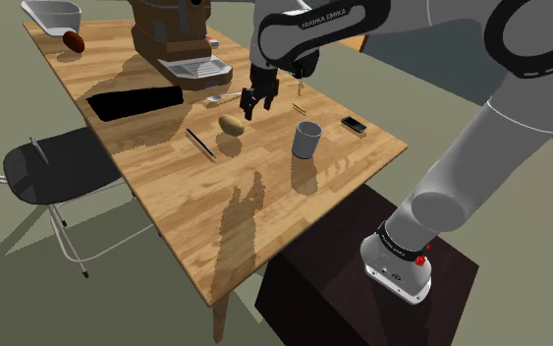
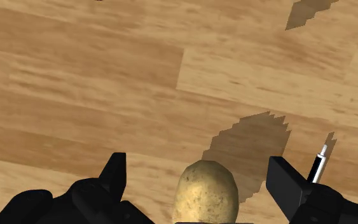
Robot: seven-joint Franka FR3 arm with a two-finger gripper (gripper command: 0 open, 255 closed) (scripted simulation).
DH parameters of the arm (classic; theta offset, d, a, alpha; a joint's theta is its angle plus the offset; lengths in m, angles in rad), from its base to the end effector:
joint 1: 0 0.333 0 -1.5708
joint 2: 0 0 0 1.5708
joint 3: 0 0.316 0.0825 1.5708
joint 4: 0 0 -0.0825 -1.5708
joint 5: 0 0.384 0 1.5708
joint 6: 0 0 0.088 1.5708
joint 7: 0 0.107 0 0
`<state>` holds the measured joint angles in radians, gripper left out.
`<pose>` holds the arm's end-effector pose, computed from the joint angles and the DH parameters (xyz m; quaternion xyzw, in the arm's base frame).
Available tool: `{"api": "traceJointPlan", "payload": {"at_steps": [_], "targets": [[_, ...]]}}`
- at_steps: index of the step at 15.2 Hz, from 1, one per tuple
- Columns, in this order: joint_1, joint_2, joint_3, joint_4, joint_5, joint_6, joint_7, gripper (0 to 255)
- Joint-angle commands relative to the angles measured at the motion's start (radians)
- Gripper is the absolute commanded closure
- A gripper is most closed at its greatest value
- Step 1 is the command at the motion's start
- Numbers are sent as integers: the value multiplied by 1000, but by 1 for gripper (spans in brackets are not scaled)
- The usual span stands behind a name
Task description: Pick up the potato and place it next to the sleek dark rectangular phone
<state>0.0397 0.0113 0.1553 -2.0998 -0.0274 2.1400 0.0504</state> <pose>0.5387 0.1051 0.4169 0.9967 0.0794 0.0157 0.0089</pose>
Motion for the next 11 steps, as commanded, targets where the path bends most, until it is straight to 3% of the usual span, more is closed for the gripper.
{"api": "traceJointPlan", "payload": {"at_steps": [1, 6, 11], "targets": [[8, 77, 7, 59, -19, 19, 12, 0], [32, 271, 12, 222, -69, 49, 36, 0], [35, 307, 8, 212, -78, 94, 42, 0]]}}
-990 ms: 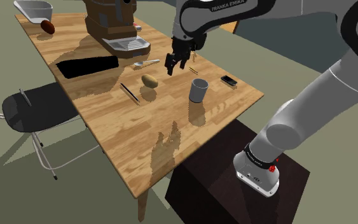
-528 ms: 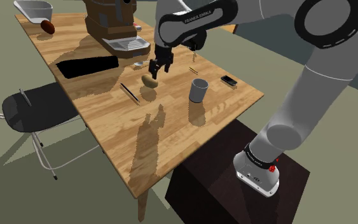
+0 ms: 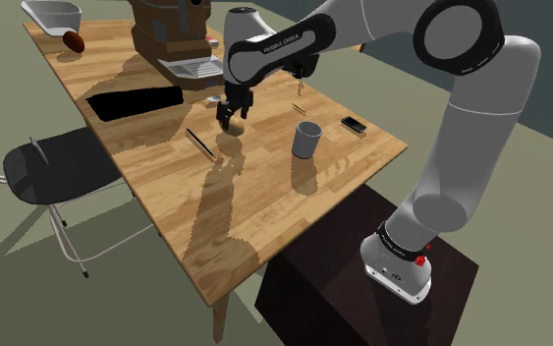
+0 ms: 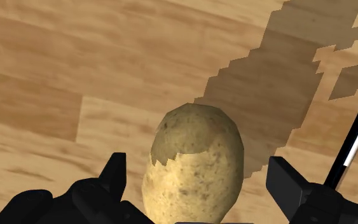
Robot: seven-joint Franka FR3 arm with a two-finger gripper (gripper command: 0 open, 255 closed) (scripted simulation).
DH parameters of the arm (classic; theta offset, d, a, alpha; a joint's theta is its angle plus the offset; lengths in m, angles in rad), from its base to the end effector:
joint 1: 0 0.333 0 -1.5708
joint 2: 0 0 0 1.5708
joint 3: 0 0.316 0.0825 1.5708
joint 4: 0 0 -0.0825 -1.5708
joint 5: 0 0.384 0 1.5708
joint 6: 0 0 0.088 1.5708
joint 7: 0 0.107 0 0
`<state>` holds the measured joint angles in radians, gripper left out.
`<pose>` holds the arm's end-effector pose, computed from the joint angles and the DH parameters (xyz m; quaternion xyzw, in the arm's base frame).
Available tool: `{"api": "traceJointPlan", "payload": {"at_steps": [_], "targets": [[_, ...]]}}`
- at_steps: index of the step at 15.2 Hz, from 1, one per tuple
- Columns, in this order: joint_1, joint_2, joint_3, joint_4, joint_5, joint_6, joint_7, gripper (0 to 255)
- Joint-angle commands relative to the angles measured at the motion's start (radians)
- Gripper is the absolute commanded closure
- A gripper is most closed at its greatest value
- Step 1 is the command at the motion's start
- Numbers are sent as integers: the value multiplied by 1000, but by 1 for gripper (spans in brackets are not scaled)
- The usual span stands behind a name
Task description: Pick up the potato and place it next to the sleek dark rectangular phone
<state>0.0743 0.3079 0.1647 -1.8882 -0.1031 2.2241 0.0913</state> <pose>0.6093 0.1394 0.3492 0.9947 0.1001 0.0191 0.0137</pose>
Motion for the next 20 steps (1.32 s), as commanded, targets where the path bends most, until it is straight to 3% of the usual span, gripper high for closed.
{"api": "traceJointPlan", "payload": {"at_steps": [1, 11, 12, 20], "targets": [[1, 17, -2, -3, -4, 21, 2, 0], [2, 37, -4, -12, -10, 49, 6, 0], [2, 37, -4, -12, -10, 49, 6, 255], [2, 37, -4, -12, -10, 48, 5, 255]]}}
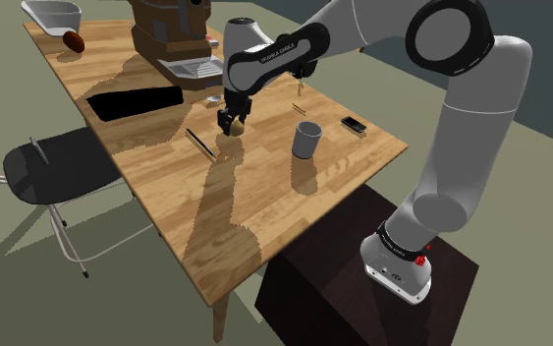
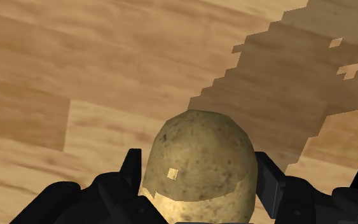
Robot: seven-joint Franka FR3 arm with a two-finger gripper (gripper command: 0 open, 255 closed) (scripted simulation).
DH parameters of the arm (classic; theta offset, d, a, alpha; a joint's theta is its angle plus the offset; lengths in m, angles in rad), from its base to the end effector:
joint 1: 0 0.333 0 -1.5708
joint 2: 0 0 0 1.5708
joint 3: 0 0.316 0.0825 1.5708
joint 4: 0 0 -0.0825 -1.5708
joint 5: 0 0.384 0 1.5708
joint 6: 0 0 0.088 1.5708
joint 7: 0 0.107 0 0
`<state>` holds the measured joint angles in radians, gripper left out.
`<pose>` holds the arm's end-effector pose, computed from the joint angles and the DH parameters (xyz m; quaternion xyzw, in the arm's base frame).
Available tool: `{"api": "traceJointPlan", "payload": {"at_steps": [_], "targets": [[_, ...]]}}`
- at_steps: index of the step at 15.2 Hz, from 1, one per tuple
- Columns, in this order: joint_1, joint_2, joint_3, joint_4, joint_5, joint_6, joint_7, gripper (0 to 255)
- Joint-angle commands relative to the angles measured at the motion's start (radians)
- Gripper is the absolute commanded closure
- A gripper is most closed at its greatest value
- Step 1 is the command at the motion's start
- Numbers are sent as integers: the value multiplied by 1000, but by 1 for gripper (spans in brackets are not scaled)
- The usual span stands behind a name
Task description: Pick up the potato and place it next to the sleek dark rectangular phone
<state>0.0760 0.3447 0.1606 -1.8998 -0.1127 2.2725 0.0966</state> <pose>0.6115 0.1390 0.3255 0.9947 0.1004 0.0194 0.0136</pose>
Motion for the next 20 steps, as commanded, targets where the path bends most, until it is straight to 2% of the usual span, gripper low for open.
{"api": "traceJointPlan", "payload": {"at_steps": [1, 20], "targets": [[0, 0, 0, -1, 0, 1, 0, 255], [-6, -108, 10, 115, 31, -221, -25, 255]]}}
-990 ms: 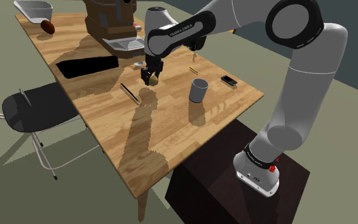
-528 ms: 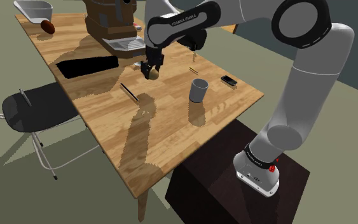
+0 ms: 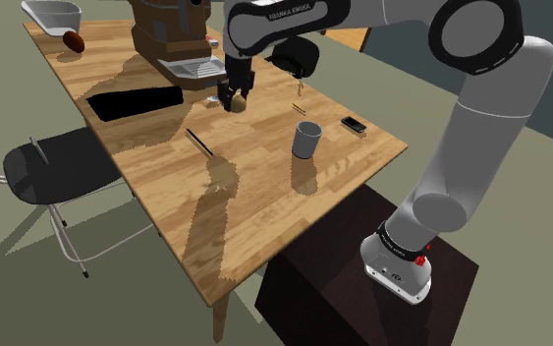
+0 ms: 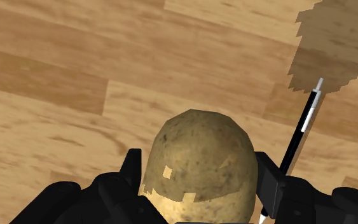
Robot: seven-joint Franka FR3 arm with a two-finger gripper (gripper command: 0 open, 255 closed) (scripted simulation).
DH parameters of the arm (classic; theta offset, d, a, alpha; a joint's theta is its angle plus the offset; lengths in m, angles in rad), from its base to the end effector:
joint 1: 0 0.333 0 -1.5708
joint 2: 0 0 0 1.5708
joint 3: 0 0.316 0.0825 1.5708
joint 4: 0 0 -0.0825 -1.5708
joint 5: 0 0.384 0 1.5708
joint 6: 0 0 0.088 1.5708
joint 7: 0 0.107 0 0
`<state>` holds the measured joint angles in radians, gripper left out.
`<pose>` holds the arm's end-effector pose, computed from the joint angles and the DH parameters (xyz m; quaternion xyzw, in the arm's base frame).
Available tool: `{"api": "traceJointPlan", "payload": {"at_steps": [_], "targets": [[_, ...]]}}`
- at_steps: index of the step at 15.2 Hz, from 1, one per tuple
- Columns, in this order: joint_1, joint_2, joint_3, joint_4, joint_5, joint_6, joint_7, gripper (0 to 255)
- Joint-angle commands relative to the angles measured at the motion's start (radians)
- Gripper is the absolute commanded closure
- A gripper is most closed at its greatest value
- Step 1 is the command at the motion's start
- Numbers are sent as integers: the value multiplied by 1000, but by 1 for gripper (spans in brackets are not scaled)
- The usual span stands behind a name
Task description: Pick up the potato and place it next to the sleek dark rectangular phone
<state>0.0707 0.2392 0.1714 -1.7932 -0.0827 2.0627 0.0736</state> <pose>0.6109 0.1396 0.4210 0.9947 0.1002 0.0196 0.0137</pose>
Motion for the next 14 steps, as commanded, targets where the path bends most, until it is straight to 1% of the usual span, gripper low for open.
{"api": "traceJointPlan", "payload": {"at_steps": [1, 6, 10, 14], "targets": [[-1, -6, 0, 17, 2, -23, -4, 255], [-1, -22, 1, 62, 7, -84, -8, 255], [-52, -122, -26, -70, 31, -48, -91, 255], [-99, -209, -63, -179, 49, -22, -179, 255]]}}
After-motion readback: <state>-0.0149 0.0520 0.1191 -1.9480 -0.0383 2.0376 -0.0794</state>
